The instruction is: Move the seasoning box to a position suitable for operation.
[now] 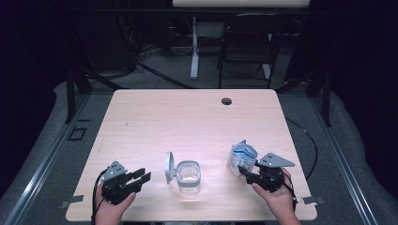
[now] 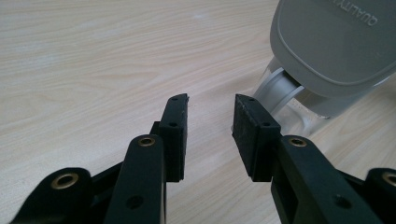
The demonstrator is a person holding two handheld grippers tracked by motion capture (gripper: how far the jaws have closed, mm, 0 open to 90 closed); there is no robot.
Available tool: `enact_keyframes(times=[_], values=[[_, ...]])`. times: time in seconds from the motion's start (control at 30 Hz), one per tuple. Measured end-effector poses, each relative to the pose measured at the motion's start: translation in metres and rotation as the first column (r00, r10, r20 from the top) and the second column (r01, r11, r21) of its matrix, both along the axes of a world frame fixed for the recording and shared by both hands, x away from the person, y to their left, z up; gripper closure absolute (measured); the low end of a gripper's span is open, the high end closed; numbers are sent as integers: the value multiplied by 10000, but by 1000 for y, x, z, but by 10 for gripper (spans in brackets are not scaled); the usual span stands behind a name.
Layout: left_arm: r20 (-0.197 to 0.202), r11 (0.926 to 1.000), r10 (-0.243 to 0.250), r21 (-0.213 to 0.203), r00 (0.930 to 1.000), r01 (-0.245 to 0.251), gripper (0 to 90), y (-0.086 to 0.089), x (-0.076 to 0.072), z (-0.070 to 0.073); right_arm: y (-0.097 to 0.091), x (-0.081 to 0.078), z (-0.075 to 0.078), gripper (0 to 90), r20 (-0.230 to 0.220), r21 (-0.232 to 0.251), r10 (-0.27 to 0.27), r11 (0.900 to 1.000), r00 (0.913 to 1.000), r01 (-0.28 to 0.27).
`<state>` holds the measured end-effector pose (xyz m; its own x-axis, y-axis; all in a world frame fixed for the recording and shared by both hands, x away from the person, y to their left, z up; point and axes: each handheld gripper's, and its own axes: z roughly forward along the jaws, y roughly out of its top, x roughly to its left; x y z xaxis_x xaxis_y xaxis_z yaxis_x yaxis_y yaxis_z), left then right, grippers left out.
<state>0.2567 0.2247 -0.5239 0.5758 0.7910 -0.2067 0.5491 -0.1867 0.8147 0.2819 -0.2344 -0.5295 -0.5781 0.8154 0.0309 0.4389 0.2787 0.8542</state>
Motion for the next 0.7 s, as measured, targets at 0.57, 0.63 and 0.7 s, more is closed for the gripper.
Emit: enact_keyframes(times=[0.57, 0.63, 0.7], values=[[-14, 10000, 50, -7, 10000, -50, 656, 1, 0, 1, 4, 0, -19, 430, 34, -70, -221, 9997, 9998, 221], [1, 10000, 59, -2, 10000, -59, 656, 2, 0, 1, 5, 0, -21, 429, 59, -111, -241, 9996, 9997, 242], [-6, 9999, 93, -43, 10000, -93, 656, 2, 0, 1, 5, 0, -23, 426, 64, -105, -273, 9996, 9996, 274]])
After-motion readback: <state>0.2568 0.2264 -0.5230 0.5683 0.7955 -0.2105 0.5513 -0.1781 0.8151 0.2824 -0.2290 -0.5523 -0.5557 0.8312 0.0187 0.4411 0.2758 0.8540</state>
